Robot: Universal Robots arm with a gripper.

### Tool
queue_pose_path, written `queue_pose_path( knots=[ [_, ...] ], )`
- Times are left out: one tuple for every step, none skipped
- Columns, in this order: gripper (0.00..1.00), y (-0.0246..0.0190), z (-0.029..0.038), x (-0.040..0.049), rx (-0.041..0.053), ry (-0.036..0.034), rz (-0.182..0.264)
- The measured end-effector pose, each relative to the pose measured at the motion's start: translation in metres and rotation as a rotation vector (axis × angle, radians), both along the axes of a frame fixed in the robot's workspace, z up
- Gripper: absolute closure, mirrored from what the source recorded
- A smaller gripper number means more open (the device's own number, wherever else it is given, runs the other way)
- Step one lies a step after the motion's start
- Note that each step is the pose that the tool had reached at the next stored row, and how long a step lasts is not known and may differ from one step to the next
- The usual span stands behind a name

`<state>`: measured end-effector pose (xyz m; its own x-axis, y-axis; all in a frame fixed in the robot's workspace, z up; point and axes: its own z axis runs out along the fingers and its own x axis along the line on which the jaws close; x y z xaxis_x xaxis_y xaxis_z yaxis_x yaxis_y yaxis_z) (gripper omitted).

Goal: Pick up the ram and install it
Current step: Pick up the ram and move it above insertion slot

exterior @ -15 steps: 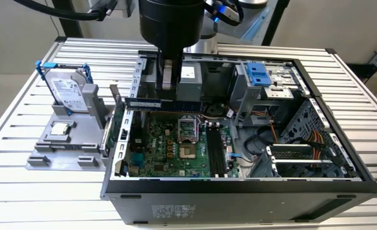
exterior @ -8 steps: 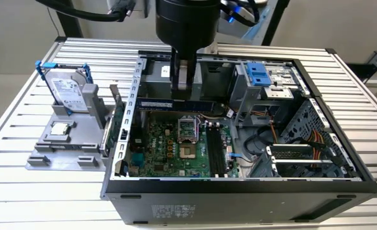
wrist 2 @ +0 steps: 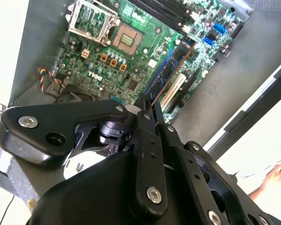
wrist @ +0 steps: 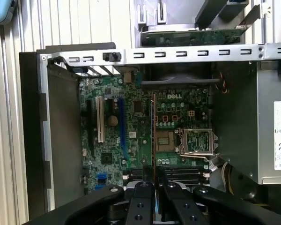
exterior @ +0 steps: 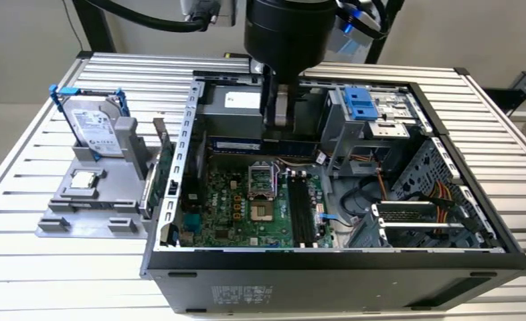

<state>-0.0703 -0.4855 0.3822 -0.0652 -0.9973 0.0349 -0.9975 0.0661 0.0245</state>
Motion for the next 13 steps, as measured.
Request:
queue_pose_path(
  knots=[
    [1.00, 0.0000, 0.0000, 0.0007, 0.0000, 0.0000, 0.000],
    [1.00, 0.0000, 0.0000, 0.0008, 0.0000, 0.0000, 0.000],
    [1.00, 0.0001, 0.0000, 0.0008, 0.0000, 0.0000, 0.000],
    [1.00, 0.0001, 0.0000, 0.0008, 0.0000, 0.0001, 0.000],
    [1.00, 0.0001, 0.0000, 0.0008, 0.0000, 0.0000, 0.000],
    [1.00, 0.0001, 0.0000, 0.0009, 0.0000, 0.0000, 0.000],
    [1.00, 0.0001, 0.0000, 0.0009, 0.0000, 0.0000, 0.000],
    [1.00, 0.0001, 0.0000, 0.0013, 0.0000, 0.0000, 0.000],
    [1.00, 0.0001, 0.0000, 0.0021, 0.0000, 0.0000, 0.000],
    [1.00, 0.0001, 0.0000, 0.0029, 0.0000, 0.0000, 0.000],
    [1.00, 0.0001, 0.0000, 0.0039, 0.0000, 0.0000, 0.000],
    [1.00, 0.0001, 0.0000, 0.0051, 0.0000, 0.0000, 0.000],
    [1.00, 0.0001, 0.0000, 0.0063, 0.0000, 0.0000, -0.001]
  ],
)
